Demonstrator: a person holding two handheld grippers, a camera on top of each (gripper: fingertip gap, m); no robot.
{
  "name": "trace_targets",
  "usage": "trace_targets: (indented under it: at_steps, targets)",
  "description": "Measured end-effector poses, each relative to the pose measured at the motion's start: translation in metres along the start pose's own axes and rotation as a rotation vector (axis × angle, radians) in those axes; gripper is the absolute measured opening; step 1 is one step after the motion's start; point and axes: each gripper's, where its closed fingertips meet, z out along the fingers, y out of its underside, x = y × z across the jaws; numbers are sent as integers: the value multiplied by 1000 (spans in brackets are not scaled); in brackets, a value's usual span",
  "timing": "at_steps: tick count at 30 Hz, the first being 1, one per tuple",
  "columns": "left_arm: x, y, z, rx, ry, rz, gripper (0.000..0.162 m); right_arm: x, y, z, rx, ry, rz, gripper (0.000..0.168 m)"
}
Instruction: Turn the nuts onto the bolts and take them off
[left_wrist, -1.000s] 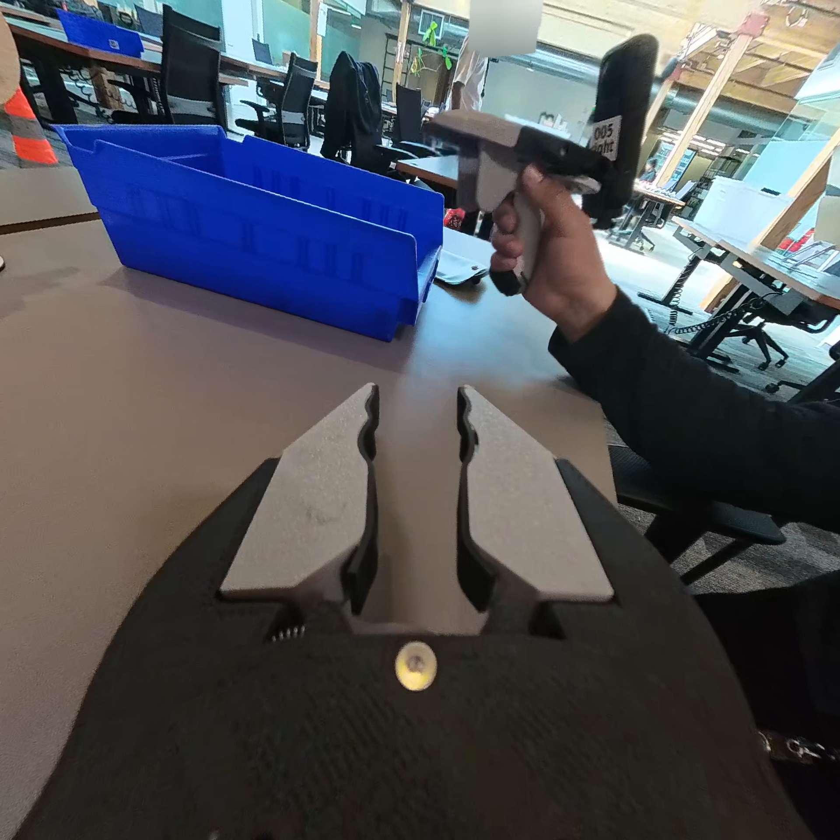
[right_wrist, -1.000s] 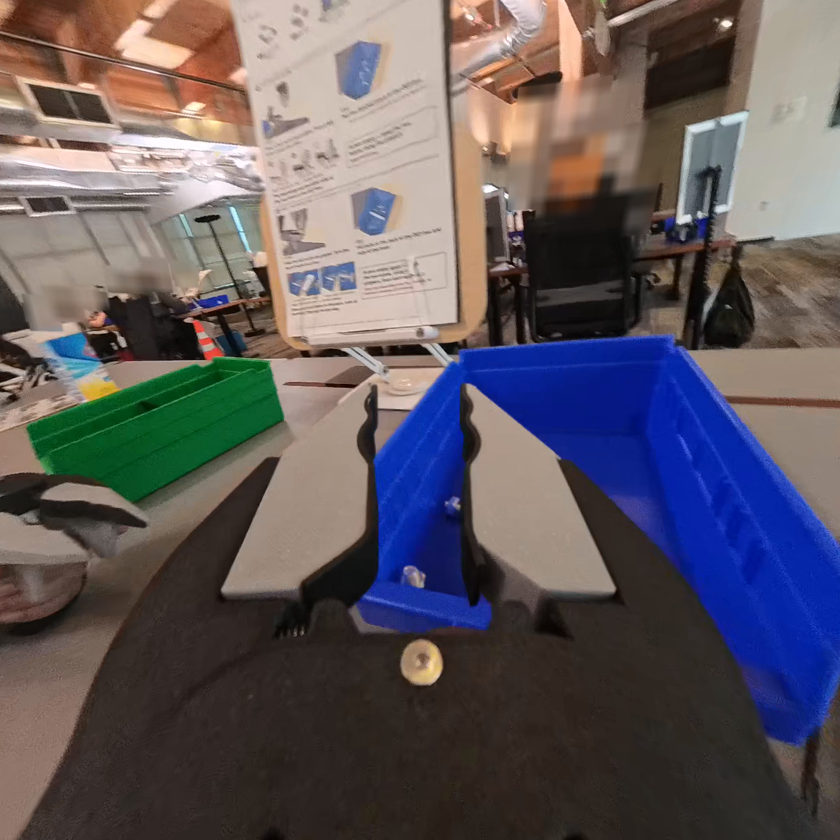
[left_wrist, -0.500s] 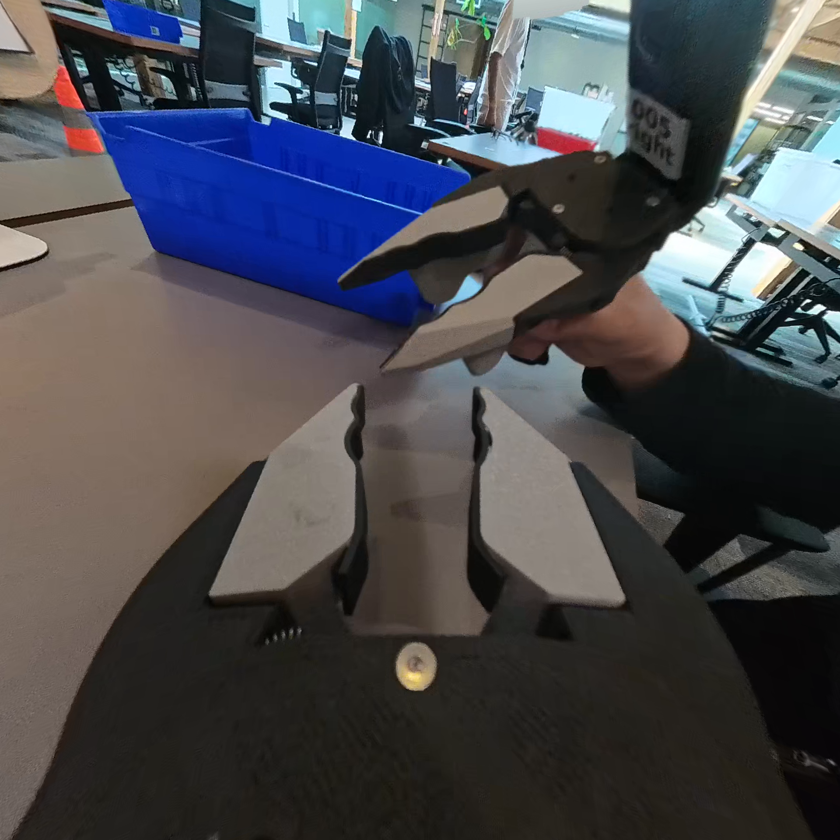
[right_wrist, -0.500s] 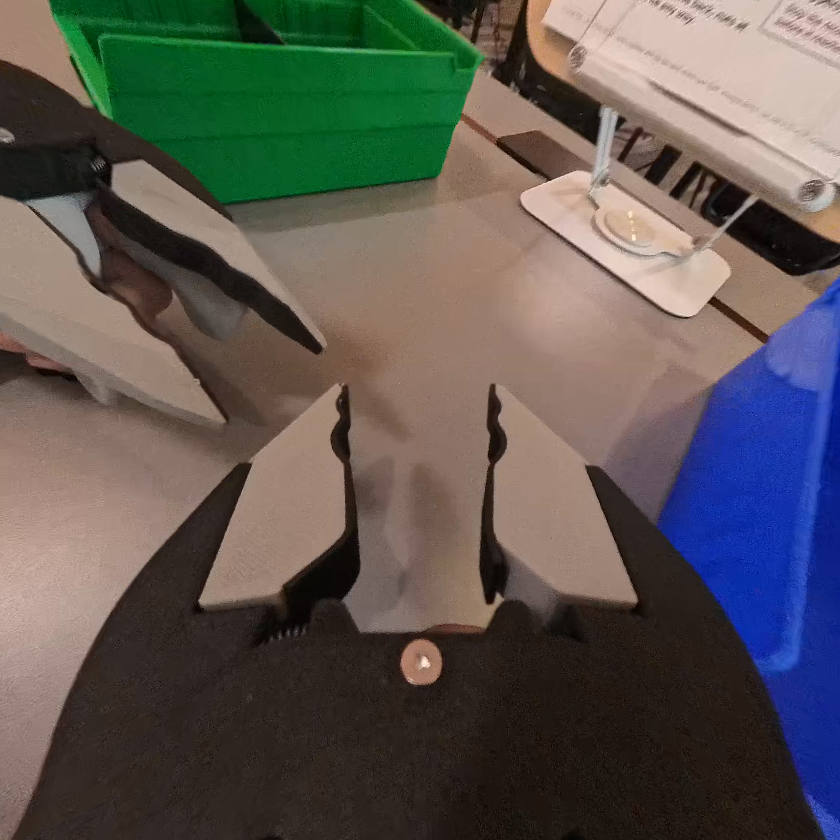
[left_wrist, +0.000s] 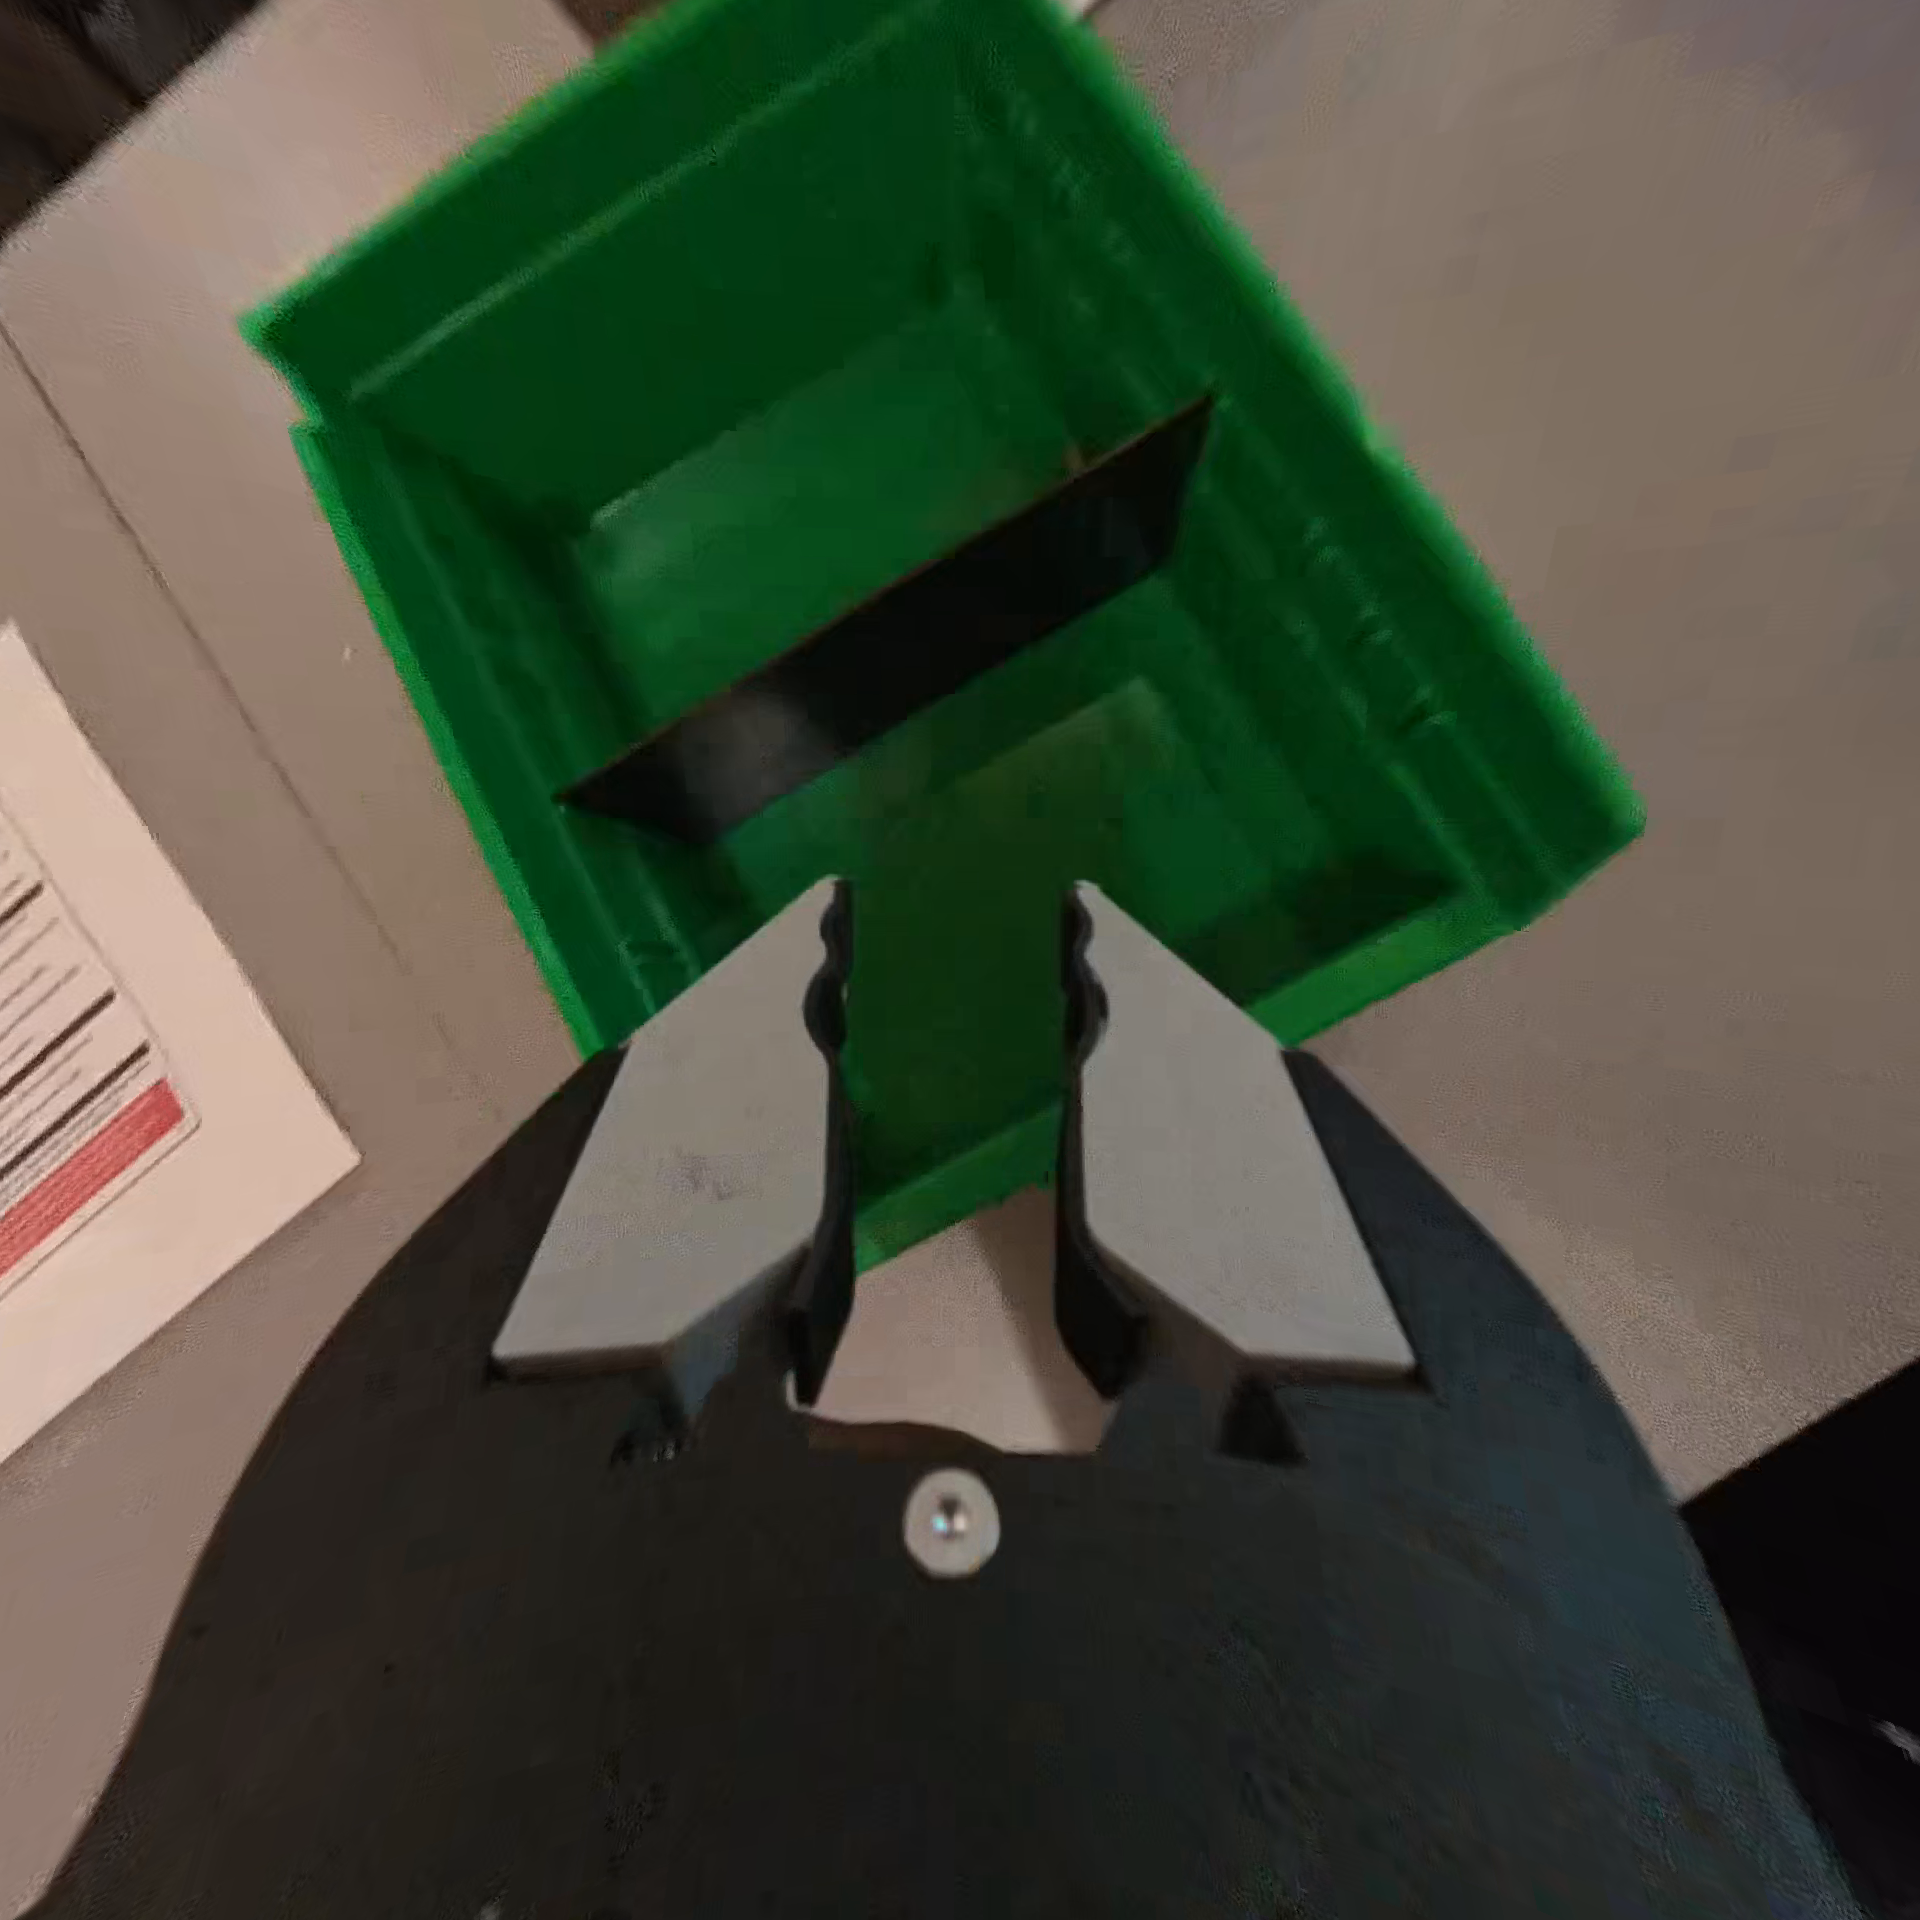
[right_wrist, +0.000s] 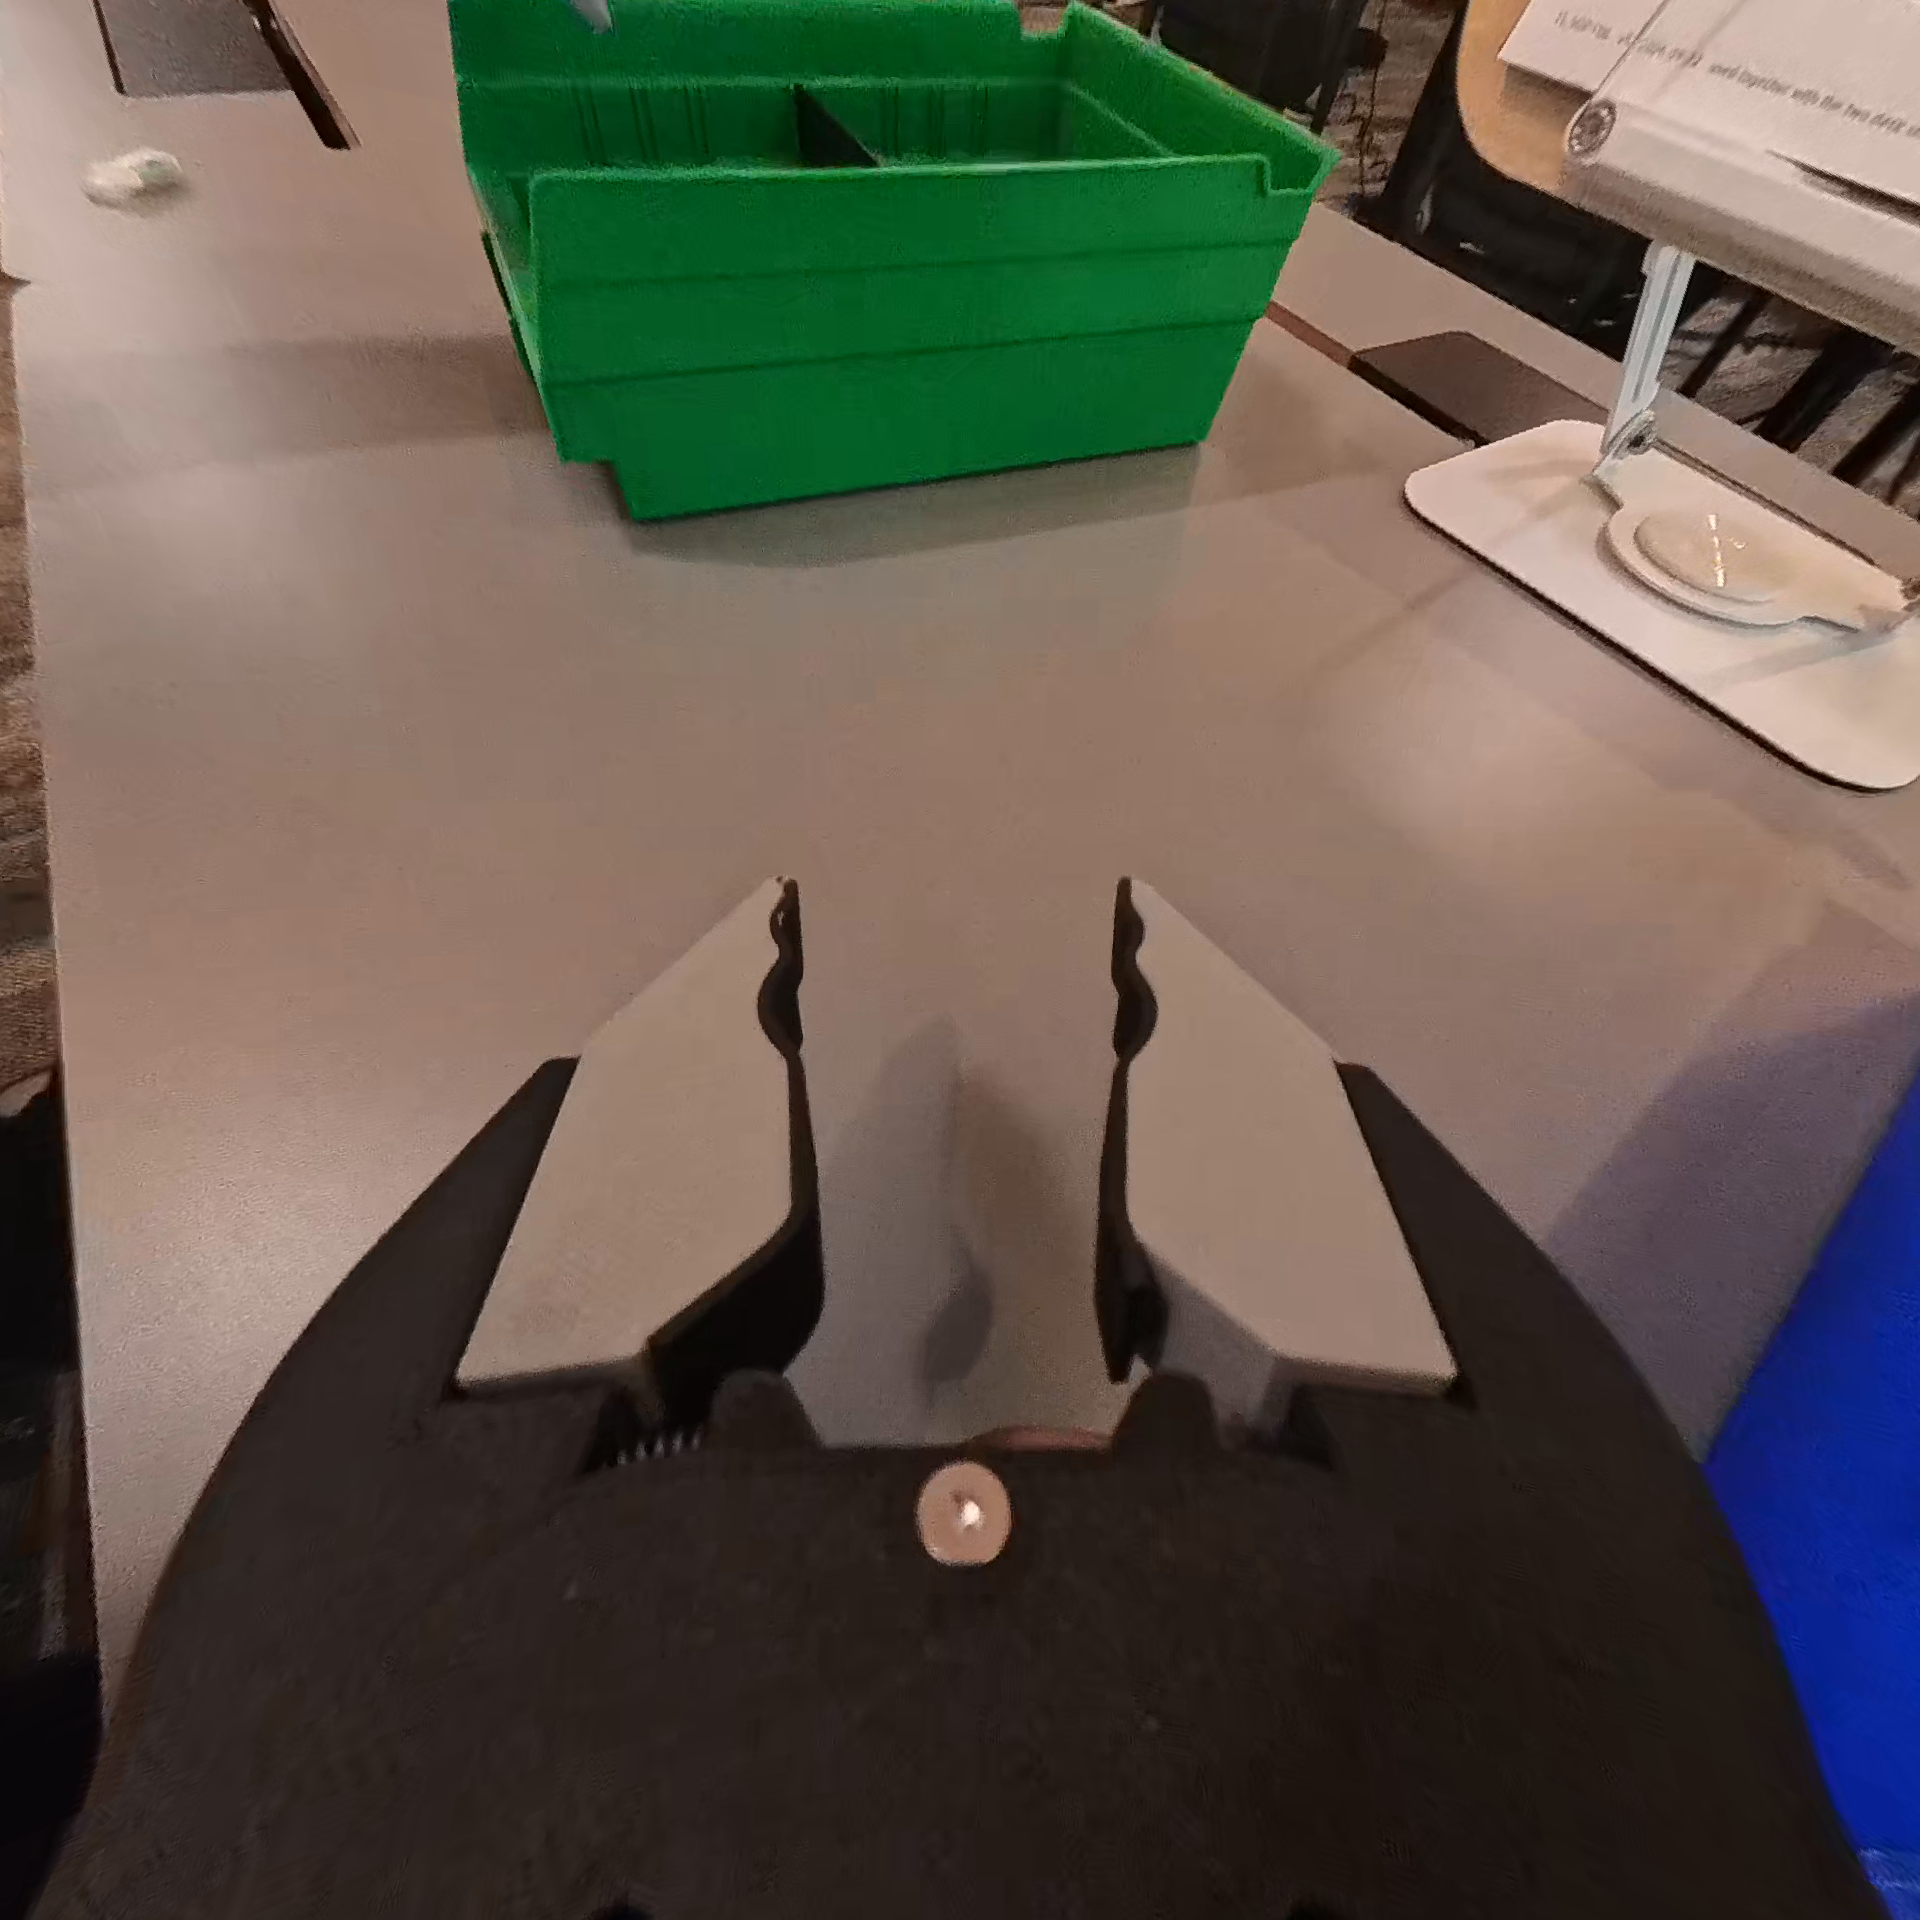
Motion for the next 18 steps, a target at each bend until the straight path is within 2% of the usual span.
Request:
trace_targets:
  at_steps: [4,6,7,9,12,18]
  targets:
    - [-17,52,38,-347,14,-13,34,1,-2,-5,14,29,-32,56]
    - [-30,69,52,-465,-50,12,24,-1,1,-3,-1,28,-45,56]
    - [-32,72,59,-491,-52,7,16,-2,1,-3,-5,32,-56,56]
    - [-32,76,71,-537,-43,-5,13,-3,1,-3,-9,43,-82,57]
    - [-37,78,85,-572,-77,-2,25,-6,0,-4,-1,42,-100,56]
    - [-40,86,81,-661,-131,29,25,-12,-7,-10,44,13,-78,56]
